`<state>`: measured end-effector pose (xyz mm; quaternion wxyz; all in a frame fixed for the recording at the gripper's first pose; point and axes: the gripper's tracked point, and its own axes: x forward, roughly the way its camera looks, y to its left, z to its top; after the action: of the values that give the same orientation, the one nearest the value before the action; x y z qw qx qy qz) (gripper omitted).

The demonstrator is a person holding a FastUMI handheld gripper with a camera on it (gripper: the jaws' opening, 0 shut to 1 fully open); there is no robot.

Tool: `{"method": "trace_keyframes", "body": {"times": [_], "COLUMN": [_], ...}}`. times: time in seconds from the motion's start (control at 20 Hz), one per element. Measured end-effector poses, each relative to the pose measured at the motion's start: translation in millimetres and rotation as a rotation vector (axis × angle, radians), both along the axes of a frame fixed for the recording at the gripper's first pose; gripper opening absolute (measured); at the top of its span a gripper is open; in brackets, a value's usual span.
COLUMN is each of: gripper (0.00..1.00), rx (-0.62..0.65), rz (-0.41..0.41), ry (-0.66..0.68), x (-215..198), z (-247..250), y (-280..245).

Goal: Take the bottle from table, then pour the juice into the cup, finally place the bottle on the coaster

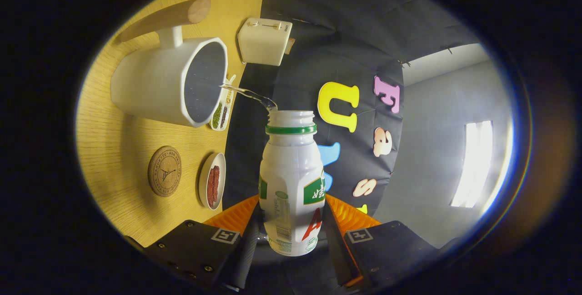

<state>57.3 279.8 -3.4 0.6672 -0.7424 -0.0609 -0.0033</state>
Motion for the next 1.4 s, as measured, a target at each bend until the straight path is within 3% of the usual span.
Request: {"method": "trace_keyframes", "body": {"times": [1.4], "gripper": [0.71], "rx": [-0.087], "rz": [0.014], "ry": [-0.011], "x": [-2.5], "z": [2.0], "y": [1.4]}}
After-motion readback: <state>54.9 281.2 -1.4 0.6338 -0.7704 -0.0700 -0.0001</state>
